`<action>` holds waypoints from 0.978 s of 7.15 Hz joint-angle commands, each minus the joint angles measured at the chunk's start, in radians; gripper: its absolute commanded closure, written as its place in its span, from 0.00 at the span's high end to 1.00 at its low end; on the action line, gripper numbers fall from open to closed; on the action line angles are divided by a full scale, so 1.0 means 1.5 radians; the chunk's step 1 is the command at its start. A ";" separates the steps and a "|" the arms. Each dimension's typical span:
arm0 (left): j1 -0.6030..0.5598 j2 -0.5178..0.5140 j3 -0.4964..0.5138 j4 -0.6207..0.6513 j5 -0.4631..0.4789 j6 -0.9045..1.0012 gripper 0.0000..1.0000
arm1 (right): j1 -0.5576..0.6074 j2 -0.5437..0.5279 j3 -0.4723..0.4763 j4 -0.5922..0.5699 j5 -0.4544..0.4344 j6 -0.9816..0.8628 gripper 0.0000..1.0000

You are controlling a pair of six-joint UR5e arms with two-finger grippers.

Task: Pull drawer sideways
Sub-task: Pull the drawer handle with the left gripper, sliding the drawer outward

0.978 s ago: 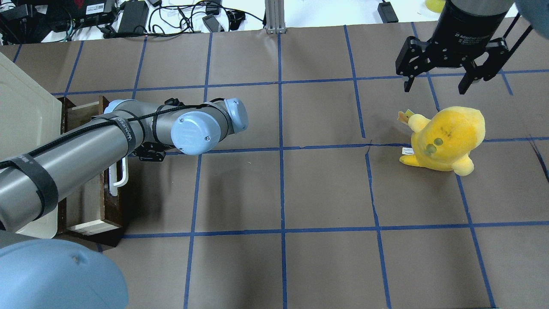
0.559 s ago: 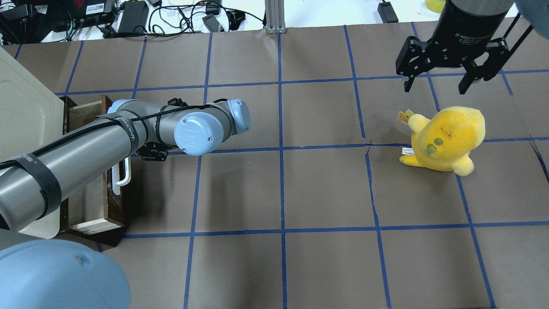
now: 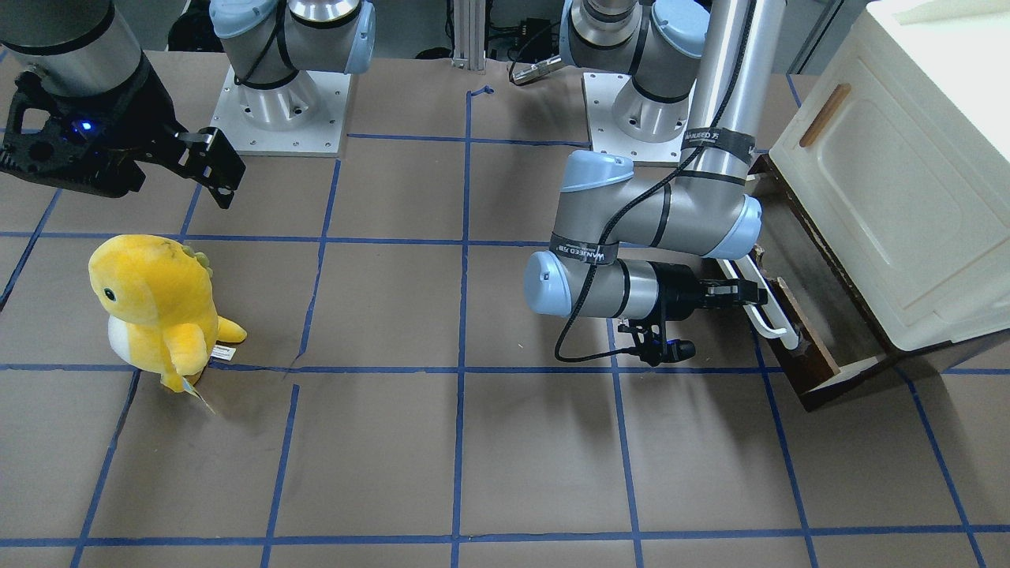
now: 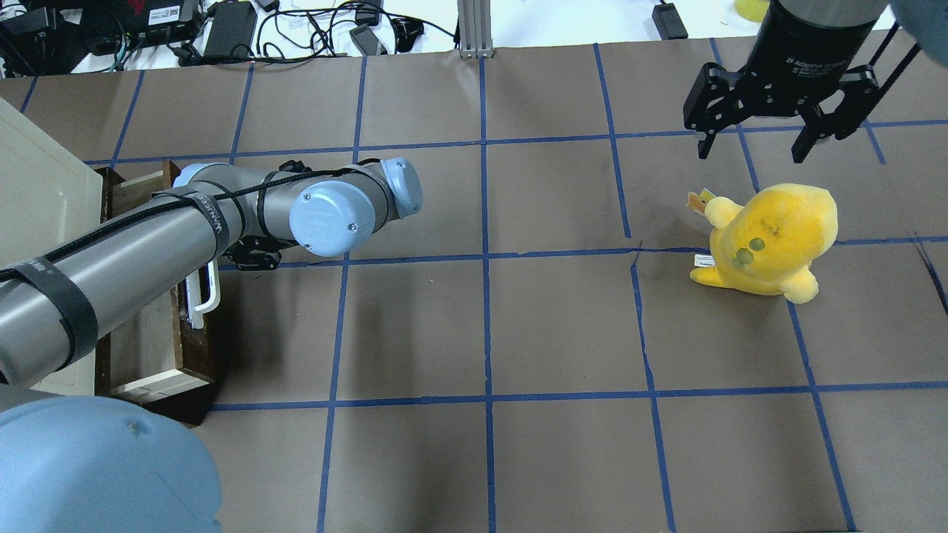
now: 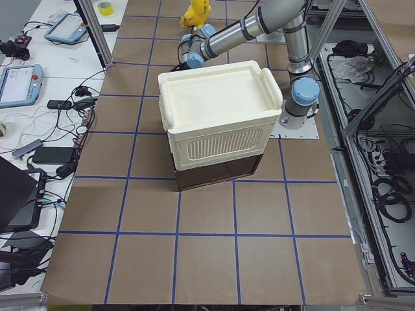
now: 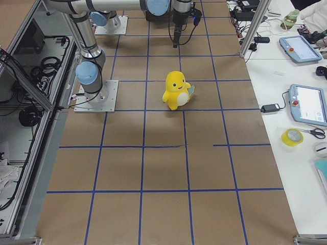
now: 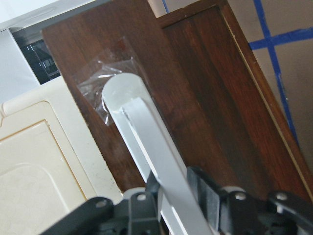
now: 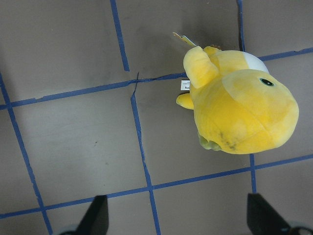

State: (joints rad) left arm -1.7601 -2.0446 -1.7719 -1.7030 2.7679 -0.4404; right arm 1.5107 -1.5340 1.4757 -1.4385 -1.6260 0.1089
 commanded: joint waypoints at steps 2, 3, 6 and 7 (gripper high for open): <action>-0.023 0.004 -0.001 -0.003 -0.004 0.002 0.03 | 0.000 0.000 0.000 0.000 0.000 0.000 1.00; -0.031 0.007 0.000 -0.001 -0.005 0.003 0.03 | 0.000 0.000 0.000 0.000 0.000 0.000 1.00; -0.036 -0.002 -0.003 -0.009 -0.008 0.001 0.03 | 0.000 0.000 0.000 0.000 0.000 0.000 1.00; -0.036 -0.003 -0.004 -0.009 -0.008 0.001 0.03 | 0.000 0.000 0.000 0.000 0.000 0.000 1.00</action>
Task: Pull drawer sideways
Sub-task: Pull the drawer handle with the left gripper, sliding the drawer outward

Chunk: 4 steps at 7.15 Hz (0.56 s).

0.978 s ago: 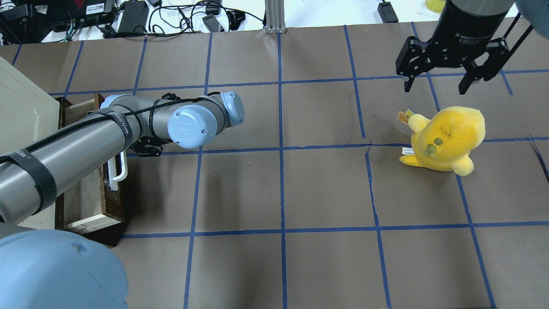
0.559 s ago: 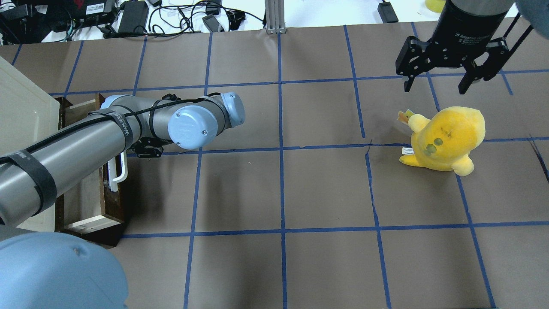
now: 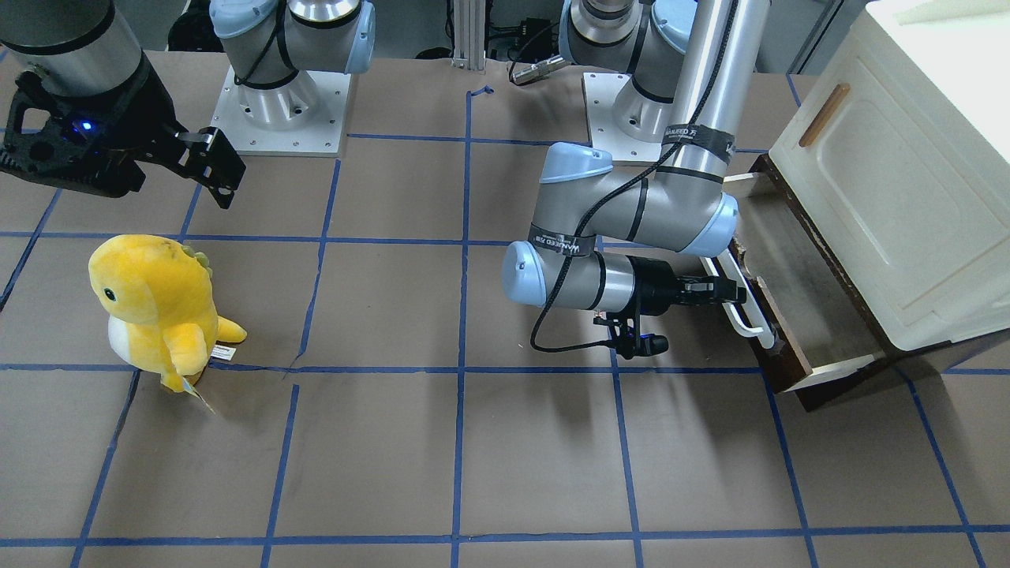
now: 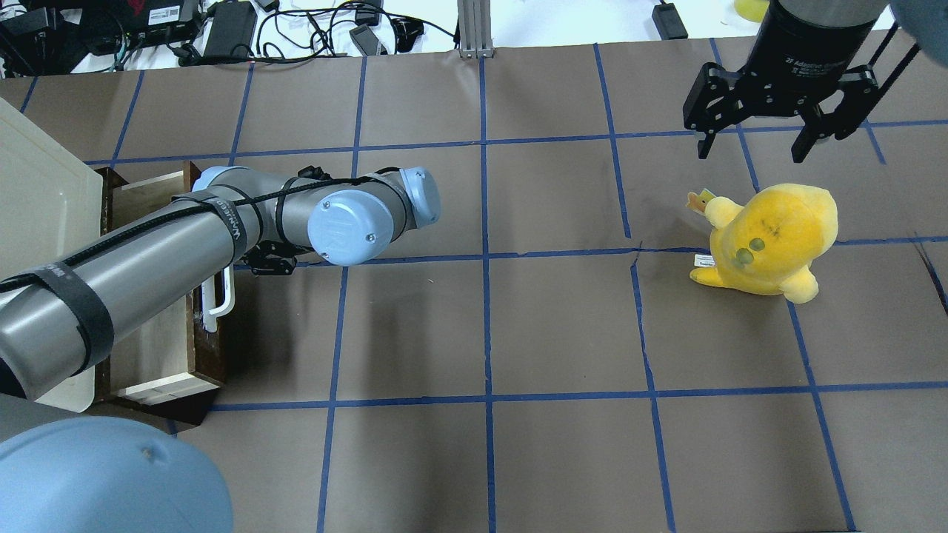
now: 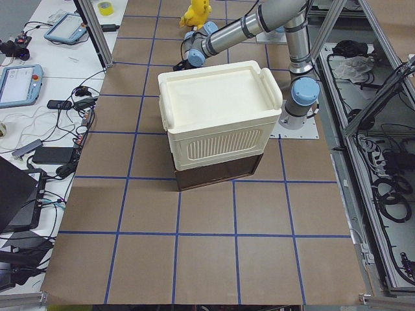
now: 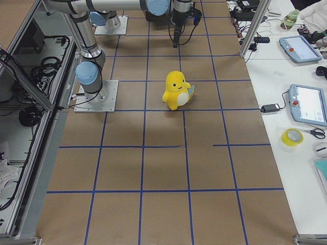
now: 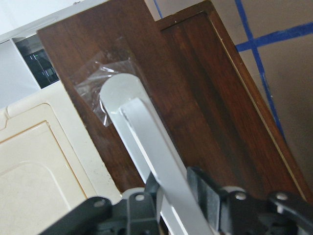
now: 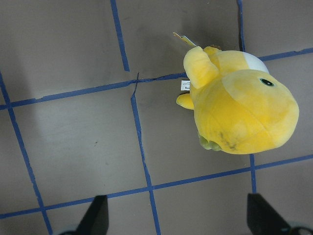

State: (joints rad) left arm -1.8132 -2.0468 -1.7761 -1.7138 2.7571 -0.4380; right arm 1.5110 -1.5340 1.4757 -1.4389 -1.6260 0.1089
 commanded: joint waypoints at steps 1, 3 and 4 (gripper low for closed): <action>-0.001 0.001 0.003 -0.003 0.003 0.015 0.31 | 0.000 0.000 0.000 0.000 0.000 0.000 1.00; -0.003 0.007 0.002 0.008 -0.004 0.062 0.80 | 0.000 0.000 0.000 0.000 0.000 0.000 1.00; -0.022 0.011 0.005 0.008 -0.006 0.065 0.85 | -0.001 0.000 0.000 0.000 0.000 0.000 1.00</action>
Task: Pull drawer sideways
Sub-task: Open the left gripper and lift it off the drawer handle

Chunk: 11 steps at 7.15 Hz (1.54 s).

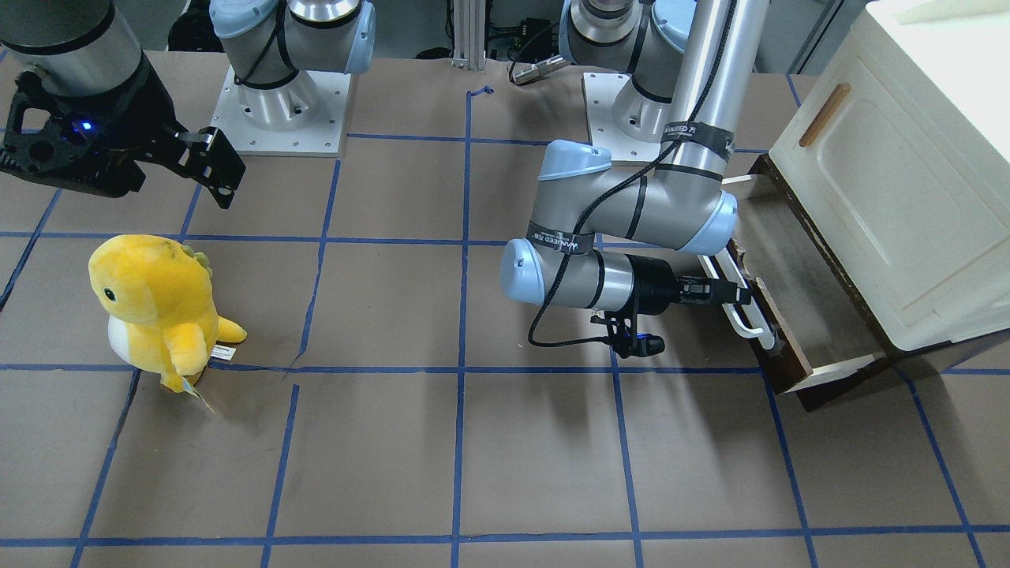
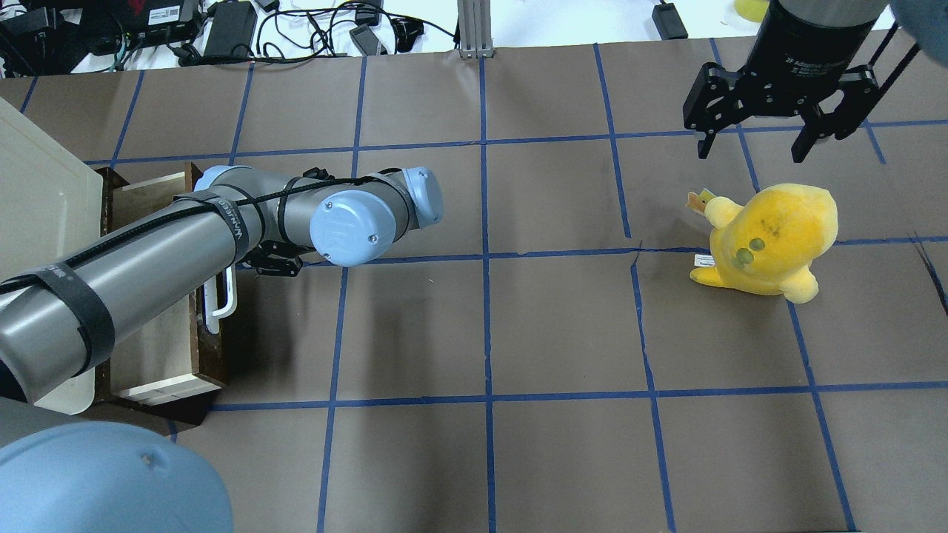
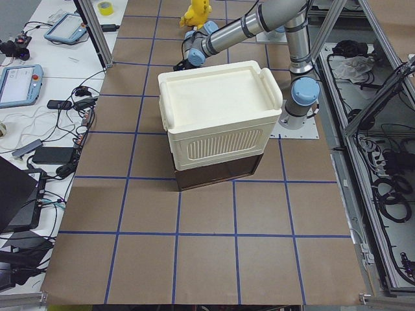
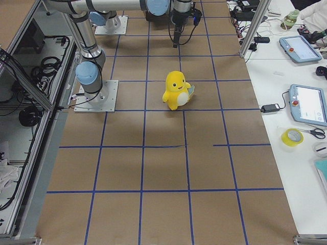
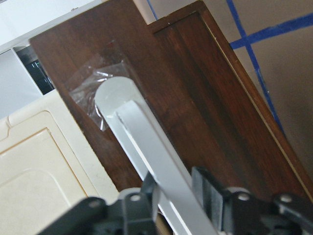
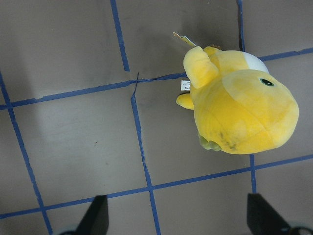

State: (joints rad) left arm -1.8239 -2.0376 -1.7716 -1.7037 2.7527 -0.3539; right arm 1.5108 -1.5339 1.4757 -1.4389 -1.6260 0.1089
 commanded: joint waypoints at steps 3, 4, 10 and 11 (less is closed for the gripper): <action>-0.047 0.066 0.091 0.111 -0.286 0.109 0.84 | 0.000 0.000 0.000 0.000 0.000 0.000 1.00; -0.040 0.095 0.115 0.104 -0.358 0.108 0.84 | 0.000 0.000 0.000 0.000 0.000 0.000 1.00; 0.066 0.305 0.174 0.046 -0.702 0.127 0.92 | 0.000 0.000 0.000 0.000 0.000 0.000 1.00; 0.077 0.326 0.186 0.046 -0.730 0.135 0.93 | 0.000 0.000 0.000 0.000 0.000 0.000 1.00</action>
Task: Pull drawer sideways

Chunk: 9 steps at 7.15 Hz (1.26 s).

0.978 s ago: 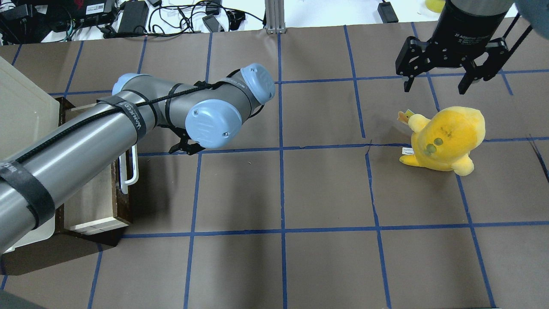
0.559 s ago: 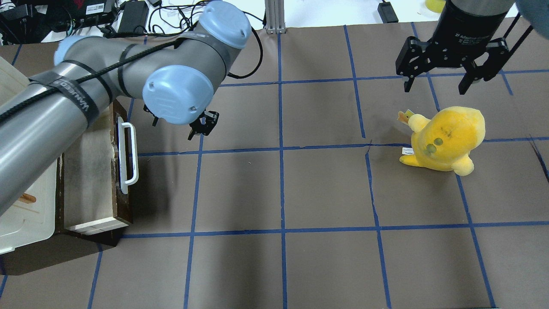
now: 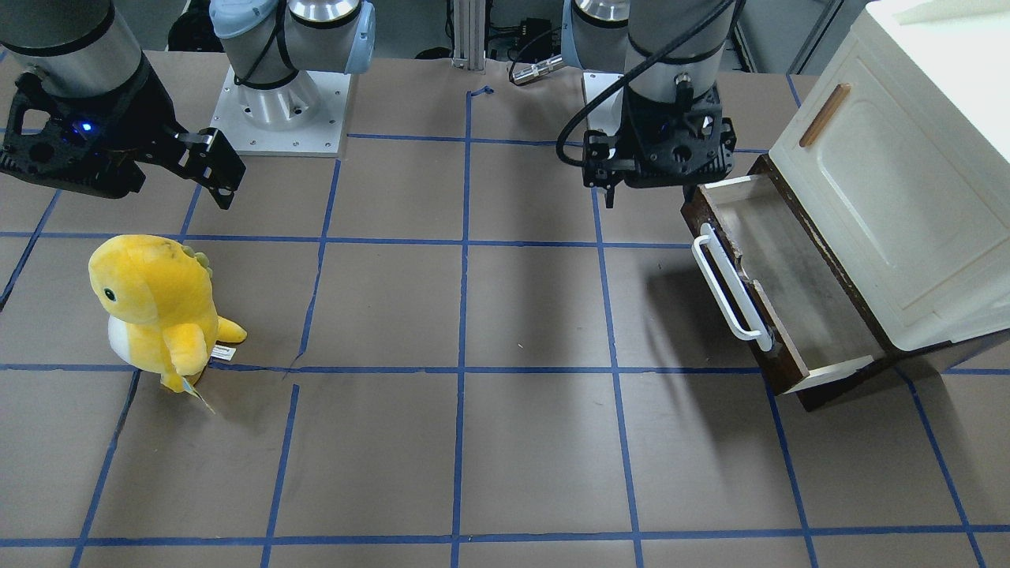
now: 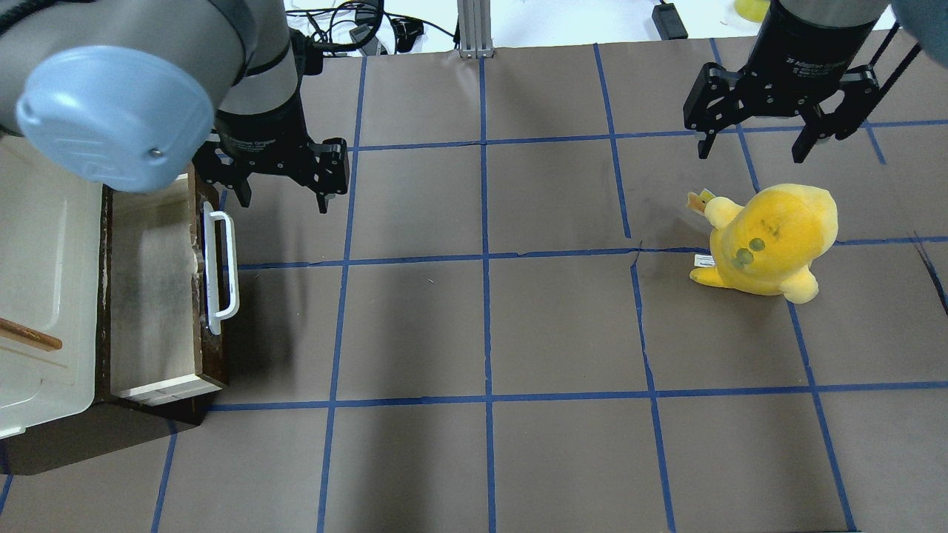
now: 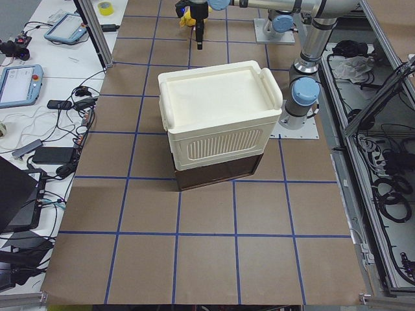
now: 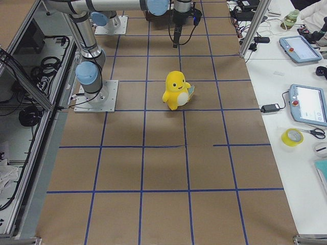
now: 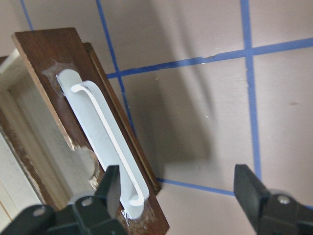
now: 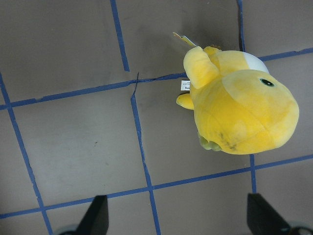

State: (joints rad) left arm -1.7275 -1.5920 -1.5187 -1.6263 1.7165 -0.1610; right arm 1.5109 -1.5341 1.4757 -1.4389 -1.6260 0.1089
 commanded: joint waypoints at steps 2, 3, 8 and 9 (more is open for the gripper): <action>0.098 0.039 0.023 -0.007 -0.199 0.024 1.00 | -0.001 0.000 0.000 0.000 0.000 0.000 1.00; 0.116 0.041 0.024 -0.002 -0.213 0.026 1.00 | 0.000 0.000 0.000 0.000 0.000 0.000 1.00; 0.117 0.061 0.012 -0.004 -0.171 0.024 1.00 | 0.000 0.000 0.000 0.000 0.000 0.000 1.00; 0.116 0.061 0.009 -0.004 -0.171 0.024 1.00 | 0.000 0.000 0.000 0.000 0.000 0.000 1.00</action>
State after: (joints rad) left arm -1.5534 -1.5004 -1.5007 -1.6320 1.4608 -0.1242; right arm 1.5110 -1.5340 1.4757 -1.4389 -1.6260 0.1089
